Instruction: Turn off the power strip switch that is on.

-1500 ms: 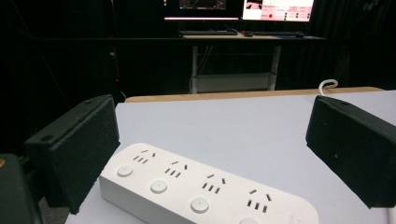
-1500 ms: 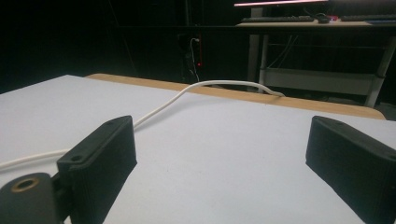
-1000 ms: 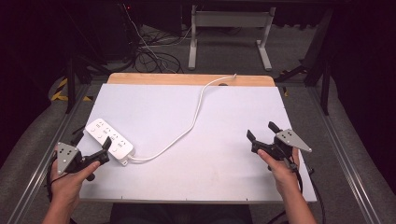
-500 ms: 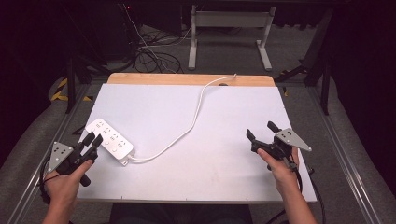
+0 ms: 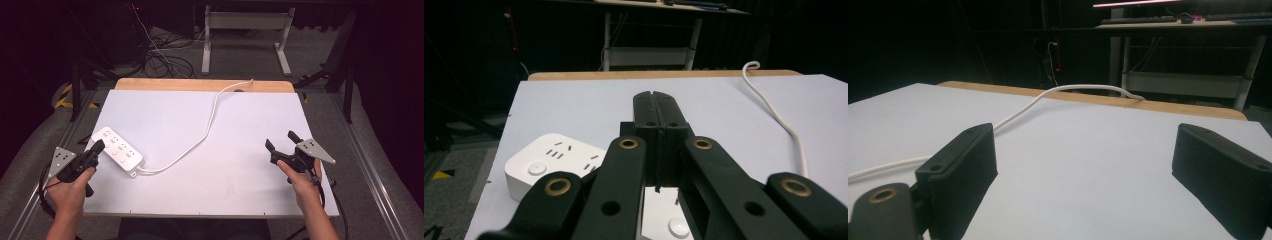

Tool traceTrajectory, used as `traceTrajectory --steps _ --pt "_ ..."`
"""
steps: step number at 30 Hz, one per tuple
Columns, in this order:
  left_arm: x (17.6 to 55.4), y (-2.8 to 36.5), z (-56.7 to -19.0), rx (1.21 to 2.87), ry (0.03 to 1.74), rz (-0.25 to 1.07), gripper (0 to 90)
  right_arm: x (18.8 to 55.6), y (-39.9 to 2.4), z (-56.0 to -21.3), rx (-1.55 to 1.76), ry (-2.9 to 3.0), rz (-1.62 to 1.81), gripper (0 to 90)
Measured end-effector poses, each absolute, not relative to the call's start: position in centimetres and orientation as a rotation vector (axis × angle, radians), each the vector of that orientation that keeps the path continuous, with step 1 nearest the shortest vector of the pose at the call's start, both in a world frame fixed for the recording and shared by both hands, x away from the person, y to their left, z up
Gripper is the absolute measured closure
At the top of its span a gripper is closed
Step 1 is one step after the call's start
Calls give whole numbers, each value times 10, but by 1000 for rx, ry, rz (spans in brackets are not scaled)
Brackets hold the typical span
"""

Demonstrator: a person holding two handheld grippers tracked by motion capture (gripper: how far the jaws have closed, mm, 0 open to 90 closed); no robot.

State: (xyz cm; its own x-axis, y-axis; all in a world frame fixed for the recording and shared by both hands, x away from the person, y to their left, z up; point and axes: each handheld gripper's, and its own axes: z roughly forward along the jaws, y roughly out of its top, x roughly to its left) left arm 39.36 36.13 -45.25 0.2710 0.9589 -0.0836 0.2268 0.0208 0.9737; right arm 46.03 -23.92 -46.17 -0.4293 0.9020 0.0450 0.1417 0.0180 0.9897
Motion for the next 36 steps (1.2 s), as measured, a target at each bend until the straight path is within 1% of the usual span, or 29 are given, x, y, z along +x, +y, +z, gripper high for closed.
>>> traceTrajectory --steps 8,13,15,16,17,18,20,21,22,26,29,31,36 --pt "394 368 -449 1439 1200 843 900 462 -240 -462 1085 1646 1481 108" --pt "394 366 -448 1472 1209 797 900 462 -237 -462 1078 1658 1481 108" --pt "397 363 -448 1516 1211 759 900 462 -236 -462 1075 1663 1480 108" --pt "397 363 -448 1516 1211 759 900 462 -236 -462 1075 1663 1480 108" --pt "403 362 -446 1564 1211 759 900 462 -236 -462 1075 1663 1481 109" --pt "403 362 -446 1564 1211 759 900 462 -236 -462 1075 1663 1481 109" --pt "412 360 -446 1635 1220 733 900 462 -236 -461 1075 1660 1485 108" --pt "412 360 -446 1635 1220 733 900 461 -236 -461 1070 1660 1484 109" --pt "413 357 -446 1673 1206 720 900 461 -236 -461 1069 1661 1487 109" --pt "413 352 -444 1688 1192 723 896 462 -236 -462 1074 1665 1485 109" --pt "418 348 -443 1746 1255 668 900 463 -236 -462 1075 1669 1485 109" --pt "418 347 -444 1759 1261 672 900 462 -236 -462 1075 1669 1484 109" --pt "419 346 -445 1813 1266 624 900 463 -235 -463 1074 1679 1481 109"
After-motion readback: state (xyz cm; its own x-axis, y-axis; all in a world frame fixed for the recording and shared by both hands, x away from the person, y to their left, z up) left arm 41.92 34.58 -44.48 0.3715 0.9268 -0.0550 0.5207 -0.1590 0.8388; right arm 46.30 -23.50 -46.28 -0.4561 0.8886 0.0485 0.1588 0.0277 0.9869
